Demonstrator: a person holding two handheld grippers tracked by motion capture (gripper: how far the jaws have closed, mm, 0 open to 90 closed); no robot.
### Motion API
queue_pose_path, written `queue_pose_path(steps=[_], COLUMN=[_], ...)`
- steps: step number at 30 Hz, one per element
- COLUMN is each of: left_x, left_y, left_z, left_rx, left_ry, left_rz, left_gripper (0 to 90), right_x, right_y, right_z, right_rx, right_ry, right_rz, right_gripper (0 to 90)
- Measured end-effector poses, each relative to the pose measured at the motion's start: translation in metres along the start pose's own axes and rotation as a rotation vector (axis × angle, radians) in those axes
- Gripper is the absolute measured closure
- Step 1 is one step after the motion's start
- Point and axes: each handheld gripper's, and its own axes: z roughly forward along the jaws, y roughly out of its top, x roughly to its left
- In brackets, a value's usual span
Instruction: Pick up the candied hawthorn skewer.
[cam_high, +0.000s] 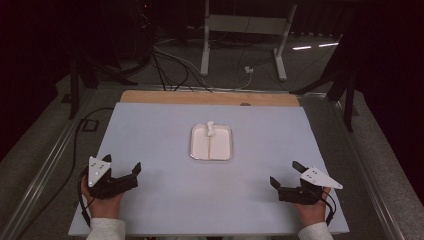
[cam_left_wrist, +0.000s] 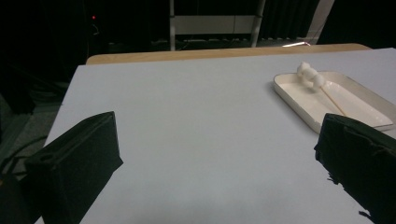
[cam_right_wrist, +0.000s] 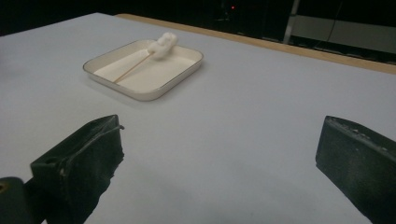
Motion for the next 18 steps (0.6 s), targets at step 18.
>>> queue_pose_path(steps=[18], left_x=[-0.025], left_y=[0.039], left_z=[0.043], left_rx=[0.014], left_ry=[-0.103], left_rz=[-0.015], left_gripper=[0.7], right_x=[-0.003], right_y=[0.0], right_z=[-0.004], right_rx=[-0.016], right_ry=[-0.027], right_rz=[0.024], right_gripper=[0.3])
